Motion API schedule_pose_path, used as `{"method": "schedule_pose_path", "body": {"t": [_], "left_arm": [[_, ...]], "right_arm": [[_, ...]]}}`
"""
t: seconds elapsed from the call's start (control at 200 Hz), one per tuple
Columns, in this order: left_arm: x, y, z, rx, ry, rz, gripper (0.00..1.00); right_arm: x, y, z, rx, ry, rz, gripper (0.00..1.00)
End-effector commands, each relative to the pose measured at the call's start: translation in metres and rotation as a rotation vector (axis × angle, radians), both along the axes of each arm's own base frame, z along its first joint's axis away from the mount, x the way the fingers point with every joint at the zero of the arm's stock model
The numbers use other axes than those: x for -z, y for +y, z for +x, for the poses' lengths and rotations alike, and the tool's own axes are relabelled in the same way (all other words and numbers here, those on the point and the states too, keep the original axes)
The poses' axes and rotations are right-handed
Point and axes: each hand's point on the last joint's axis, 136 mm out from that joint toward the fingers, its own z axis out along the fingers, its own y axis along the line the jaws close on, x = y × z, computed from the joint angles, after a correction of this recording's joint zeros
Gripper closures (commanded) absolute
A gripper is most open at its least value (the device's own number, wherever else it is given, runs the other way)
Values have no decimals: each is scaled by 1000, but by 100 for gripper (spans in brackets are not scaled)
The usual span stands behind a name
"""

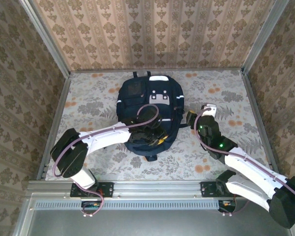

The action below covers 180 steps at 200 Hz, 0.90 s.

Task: Pack the student bag

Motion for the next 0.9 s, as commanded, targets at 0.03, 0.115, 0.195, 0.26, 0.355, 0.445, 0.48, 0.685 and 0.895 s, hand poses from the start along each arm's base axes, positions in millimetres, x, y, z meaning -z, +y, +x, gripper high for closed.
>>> {"method": "schedule_pose_path", "body": {"t": [0.03, 0.115, 0.195, 0.26, 0.355, 0.445, 0.48, 0.685, 0.895], "left_arm": [[-20, -8, -1, 49, -35, -53, 47], [-33, -17, 1, 98, -80, -109, 29], [-47, -28, 3, 149, -126, -153, 24], [-59, -39, 5, 191, -162, -202, 23], [-81, -50, 10, 300, -240, -250, 22], [-104, -44, 20, 427, -385, -221, 15], [-115, -37, 23, 460, -460, -197, 11], [-173, 6, 38, 553, -794, -170, 0], [-189, 164, 112, 174, -1104, 488, 0]], "right_arm": [[-7, 3, 3, -30, -29, 14, 34], [-12, 10, 1, -79, -42, 20, 32], [-19, 13, 0, -107, -56, 22, 31], [-24, 16, -2, -131, -62, 19, 31], [-32, 20, -4, -166, -78, 3, 32], [-41, 18, -8, -177, -91, -10, 30], [-46, 17, -10, -182, -96, -11, 30], [-63, 28, -15, -272, -59, -27, 0], [-91, 19, -8, -213, -144, -47, 0]]}}
